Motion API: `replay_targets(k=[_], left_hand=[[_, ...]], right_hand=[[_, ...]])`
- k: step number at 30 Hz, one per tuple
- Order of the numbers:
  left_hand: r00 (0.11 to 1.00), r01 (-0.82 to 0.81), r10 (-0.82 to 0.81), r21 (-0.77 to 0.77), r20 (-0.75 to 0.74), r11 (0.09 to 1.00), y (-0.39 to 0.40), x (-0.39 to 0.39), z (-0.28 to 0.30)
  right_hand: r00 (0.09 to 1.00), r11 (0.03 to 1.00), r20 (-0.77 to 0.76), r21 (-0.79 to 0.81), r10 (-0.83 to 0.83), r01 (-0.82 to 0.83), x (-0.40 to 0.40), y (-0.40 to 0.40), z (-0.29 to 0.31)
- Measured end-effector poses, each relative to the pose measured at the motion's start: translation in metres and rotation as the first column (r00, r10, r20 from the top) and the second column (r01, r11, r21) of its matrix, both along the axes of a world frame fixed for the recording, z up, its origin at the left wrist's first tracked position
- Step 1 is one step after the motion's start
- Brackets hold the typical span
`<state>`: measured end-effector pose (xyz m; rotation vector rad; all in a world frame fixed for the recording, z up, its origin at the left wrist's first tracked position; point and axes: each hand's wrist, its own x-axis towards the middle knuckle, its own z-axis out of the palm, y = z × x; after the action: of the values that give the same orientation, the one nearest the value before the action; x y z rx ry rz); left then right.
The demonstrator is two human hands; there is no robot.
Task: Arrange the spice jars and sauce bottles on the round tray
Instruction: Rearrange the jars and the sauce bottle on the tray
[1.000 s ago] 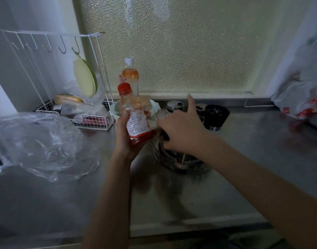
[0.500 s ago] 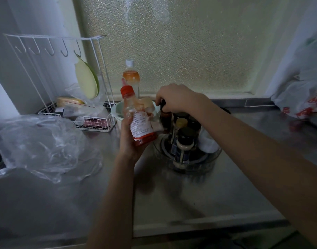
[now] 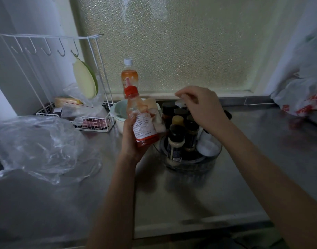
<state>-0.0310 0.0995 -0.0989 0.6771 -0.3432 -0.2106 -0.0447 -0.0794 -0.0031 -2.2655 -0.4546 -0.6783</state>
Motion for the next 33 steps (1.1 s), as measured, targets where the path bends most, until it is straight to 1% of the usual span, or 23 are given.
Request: replay_targets(k=[1, 2, 4, 6, 10, 11, 13, 14, 15, 18, 21, 23, 26, 29, 30, 32, 33], left_hand=[[1.000, 0.009, -0.009, -0.004, -0.008, 1.000, -0.001, -0.001, 0.001], [1.000, 0.012, -0.012, 0.001, -0.014, 1.000, -0.002, -0.002, 0.001], [1.000, 0.000, 0.000, 0.048, -0.001, 0.999, -0.005, -0.004, 0.001], [0.999, -0.016, 0.012, 0.106, 0.031, 0.994, -0.008, -0.007, 0.001], [0.999, -0.002, -0.005, 0.135, 0.051, 0.991, -0.008, -0.011, 0.002], [0.999, 0.001, -0.007, 0.135, 0.048, 0.991, -0.007, -0.012, 0.002], [0.999, 0.008, -0.014, 0.118, 0.051, 0.993, -0.005, -0.011, 0.003], [0.998, 0.025, -0.031, 0.099, 0.060, 0.995, -0.004, -0.011, 0.003], [0.996, 0.047, -0.052, 0.078, 0.069, 0.996, -0.003, -0.011, 0.004], [0.990, 0.097, -0.099, 0.024, 0.096, 0.995, 0.000, -0.013, 0.004], [0.987, 0.040, -0.041, 0.015, 0.152, 0.999, 0.005, -0.012, -0.001], [0.985, 0.064, -0.065, 0.012, 0.162, 0.998, 0.007, -0.011, -0.004], [0.985, 0.084, -0.086, 0.018, 0.151, 0.996, 0.010, -0.007, -0.007], [0.985, 0.079, -0.084, 0.036, 0.151, 0.996, 0.010, -0.006, -0.005], [0.985, 0.080, -0.083, 0.029, 0.152, 0.996, 0.010, -0.007, -0.003], [0.985, 0.080, -0.076, -0.024, 0.155, 0.996, 0.011, -0.008, 0.004], [0.990, 0.031, -0.027, -0.023, 0.138, 0.999, 0.012, -0.007, 0.005]], right_hand=[[0.998, 0.996, 0.053, 0.086, -0.044, 0.040, -0.018, -0.004, -0.010], [0.993, 0.989, 0.081, 0.123, -0.088, 0.078, -0.035, -0.005, -0.023], [0.992, 0.986, 0.038, 0.119, -0.121, 0.116, -0.060, 0.001, -0.050], [0.994, 0.987, -0.028, 0.116, -0.105, 0.107, -0.071, 0.011, -0.074], [0.990, 0.975, -0.049, 0.178, -0.129, 0.136, -0.071, 0.022, -0.096], [0.987, 0.967, -0.024, 0.195, -0.159, 0.161, -0.071, 0.024, -0.094], [0.970, 0.958, 0.092, 0.204, -0.225, 0.203, -0.070, 0.027, -0.084], [0.964, 0.959, 0.125, 0.193, -0.234, 0.208, -0.069, 0.029, -0.077], [0.969, 0.965, 0.113, 0.174, -0.219, 0.197, -0.066, 0.031, -0.070], [0.986, 0.981, -0.072, 0.105, -0.153, 0.160, -0.050, 0.038, -0.054], [0.970, 0.983, -0.161, 0.014, -0.180, 0.184, -0.037, 0.043, -0.044], [0.961, 0.988, -0.233, 0.002, -0.147, 0.152, -0.032, 0.045, -0.037], [0.949, 0.992, -0.307, 0.082, -0.066, 0.096, -0.031, 0.043, -0.032], [0.950, 0.985, -0.305, 0.135, -0.061, 0.107, -0.031, 0.040, -0.026], [0.954, 0.976, -0.296, 0.185, -0.052, 0.110, -0.031, 0.039, -0.024], [0.966, 0.931, -0.256, 0.344, -0.031, 0.121, -0.033, 0.033, -0.015], [0.974, 0.889, -0.228, 0.442, -0.016, 0.118, -0.033, 0.028, -0.010]])
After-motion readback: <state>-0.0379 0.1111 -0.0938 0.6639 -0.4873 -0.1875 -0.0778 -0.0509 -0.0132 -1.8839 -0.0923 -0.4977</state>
